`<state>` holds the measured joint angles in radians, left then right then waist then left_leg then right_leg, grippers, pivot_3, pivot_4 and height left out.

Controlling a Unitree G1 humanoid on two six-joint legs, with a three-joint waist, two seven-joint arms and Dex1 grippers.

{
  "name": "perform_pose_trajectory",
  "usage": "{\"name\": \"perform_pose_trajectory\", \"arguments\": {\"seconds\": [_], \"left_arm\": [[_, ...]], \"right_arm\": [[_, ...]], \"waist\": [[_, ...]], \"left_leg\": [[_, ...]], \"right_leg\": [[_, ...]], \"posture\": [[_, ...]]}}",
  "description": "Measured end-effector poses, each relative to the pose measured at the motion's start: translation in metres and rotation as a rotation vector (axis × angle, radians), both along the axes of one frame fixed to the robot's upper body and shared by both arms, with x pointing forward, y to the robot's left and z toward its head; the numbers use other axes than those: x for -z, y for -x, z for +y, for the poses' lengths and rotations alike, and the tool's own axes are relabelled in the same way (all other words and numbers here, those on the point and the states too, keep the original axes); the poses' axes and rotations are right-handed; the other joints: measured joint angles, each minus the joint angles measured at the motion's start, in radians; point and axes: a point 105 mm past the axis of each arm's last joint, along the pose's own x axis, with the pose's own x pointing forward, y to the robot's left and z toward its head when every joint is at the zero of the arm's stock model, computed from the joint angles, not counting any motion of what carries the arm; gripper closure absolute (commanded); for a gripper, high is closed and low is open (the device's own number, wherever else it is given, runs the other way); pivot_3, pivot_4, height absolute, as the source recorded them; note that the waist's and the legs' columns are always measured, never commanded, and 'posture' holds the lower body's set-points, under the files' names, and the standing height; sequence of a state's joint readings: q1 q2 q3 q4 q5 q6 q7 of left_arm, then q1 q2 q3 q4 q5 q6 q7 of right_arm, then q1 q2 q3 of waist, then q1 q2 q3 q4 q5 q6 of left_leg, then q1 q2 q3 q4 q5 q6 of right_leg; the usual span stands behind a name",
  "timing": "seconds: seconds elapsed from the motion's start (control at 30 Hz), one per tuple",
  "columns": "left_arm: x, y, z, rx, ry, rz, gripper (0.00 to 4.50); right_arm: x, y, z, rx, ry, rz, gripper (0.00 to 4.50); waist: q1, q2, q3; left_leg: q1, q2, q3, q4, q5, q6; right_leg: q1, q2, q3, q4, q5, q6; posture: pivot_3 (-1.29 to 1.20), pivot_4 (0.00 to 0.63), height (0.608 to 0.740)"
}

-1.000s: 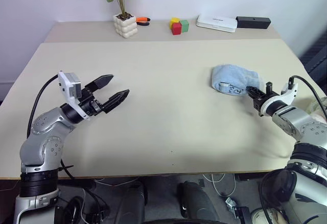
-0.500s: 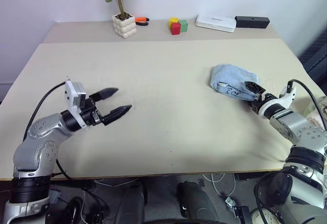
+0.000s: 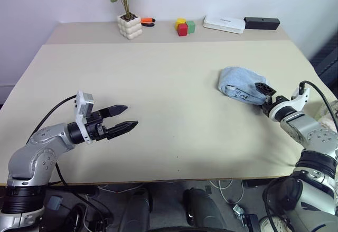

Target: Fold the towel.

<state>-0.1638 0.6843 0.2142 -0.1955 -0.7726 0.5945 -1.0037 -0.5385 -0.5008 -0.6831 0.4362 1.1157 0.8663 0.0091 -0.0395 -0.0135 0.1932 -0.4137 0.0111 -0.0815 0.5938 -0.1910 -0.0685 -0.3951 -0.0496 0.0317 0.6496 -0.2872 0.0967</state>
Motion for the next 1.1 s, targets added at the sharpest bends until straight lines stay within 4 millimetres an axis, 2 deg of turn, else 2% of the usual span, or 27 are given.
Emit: {"name": "perform_pose_trajectory", "arguments": {"seconds": [0.23,0.33,0.4,0.5,0.6,0.7,0.77,0.8,0.87,0.93,1.1], "left_arm": [[-0.001,-0.010,-0.011,0.039,0.045,-0.026,0.00],[-0.001,-0.016,-0.017,0.060,0.044,-0.034,0.00],[-0.002,-0.019,-0.019,0.075,0.041,-0.048,0.00],[-0.001,-0.023,-0.018,0.070,0.041,-0.058,0.00],[-0.001,-0.024,-0.017,0.065,0.032,-0.071,0.00],[0.000,-0.025,-0.018,0.051,0.030,-0.081,0.00],[0.003,-0.023,-0.014,0.026,0.027,-0.079,0.00],[0.005,-0.022,-0.010,0.007,0.027,-0.075,0.00],[0.006,-0.019,-0.006,-0.020,0.024,-0.077,0.00],[0.006,-0.015,-0.005,-0.038,0.016,-0.085,0.00],[0.005,-0.009,-0.002,-0.081,0.002,-0.097,0.00]], "right_arm": [[-0.013,0.017,-0.028,0.094,0.108,-0.033,0.04],[-0.021,0.020,-0.028,0.097,0.133,-0.058,0.04],[-0.033,0.021,-0.023,0.086,0.187,-0.097,0.04],[-0.062,0.019,0.002,0.028,0.352,-0.193,0.04],[-0.085,0.017,0.038,-0.080,0.479,-0.330,0.04],[-0.096,0.018,0.071,-0.201,0.623,-0.450,0.04],[-0.105,0.028,0.106,-0.319,0.852,-0.603,0.04],[-0.106,0.035,0.127,-0.398,0.935,-0.694,0.04],[-0.097,0.045,0.153,-0.538,1.002,-0.786,0.04],[-0.086,0.050,0.164,-0.643,1.007,-0.827,0.04],[-0.083,0.046,0.166,-0.725,1.067,-0.906,0.04]], "waist": [[0.002,0.000,0.000],[-0.002,0.000,0.000],[-0.005,0.001,0.000],[-0.007,0.002,0.000],[-0.004,0.002,0.000],[0.001,0.002,0.000],[0.000,0.002,0.000],[-0.001,0.002,0.000],[-0.003,0.002,0.000],[-0.001,0.002,0.000],[0.005,0.001,0.000]], "left_leg": [[0.000,0.000,0.000,0.000,0.000,0.000],[0.000,0.000,0.000,0.000,0.000,0.000],[0.000,0.001,0.000,0.000,0.000,0.000],[0.001,0.002,0.002,0.000,-0.001,0.001],[0.001,0.003,0.002,0.000,-0.001,0.001],[0.000,0.002,0.003,0.000,-0.001,0.001],[0.001,0.002,0.003,0.000,-0.001,0.001],[0.001,0.003,0.003,0.000,-0.001,0.001],[0.001,0.003,0.003,0.000,-0.001,0.001],[0.001,0.003,0.003,0.001,-0.001,0.001],[0.001,0.002,0.004,0.002,-0.001,0.001]], "right_leg": [[0.000,0.000,0.000,0.000,0.000,0.000],[0.000,0.000,0.000,0.001,0.000,0.001],[-0.001,0.001,0.001,0.001,0.000,0.001],[-0.002,0.003,0.003,0.001,0.001,0.000],[-0.002,0.003,0.003,0.001,0.001,0.000],[-0.002,0.003,0.003,0.001,0.001,0.000],[-0.002,0.003,0.004,0.000,0.001,0.001],[-0.002,0.003,0.004,0.000,0.001,0.001],[-0.002,0.003,0.004,0.000,0.001,0.001],[-0.002,0.002,0.004,0.000,0.001,0.001],[-0.001,0.002,0.004,0.000,0.001,-0.001]], "posture": [[0.00,0.150,0.740],[0.00,0.150,0.740],[0.00,0.150,0.740],[0.00,0.150,0.740],[0.00,0.150,0.740],[0.00,0.150,0.740],[0.00,0.150,0.740],[0.00,0.150,0.740],[0.00,0.150,0.740],[0.00,0.150,0.740],[0.00,0.150,0.740]]}}
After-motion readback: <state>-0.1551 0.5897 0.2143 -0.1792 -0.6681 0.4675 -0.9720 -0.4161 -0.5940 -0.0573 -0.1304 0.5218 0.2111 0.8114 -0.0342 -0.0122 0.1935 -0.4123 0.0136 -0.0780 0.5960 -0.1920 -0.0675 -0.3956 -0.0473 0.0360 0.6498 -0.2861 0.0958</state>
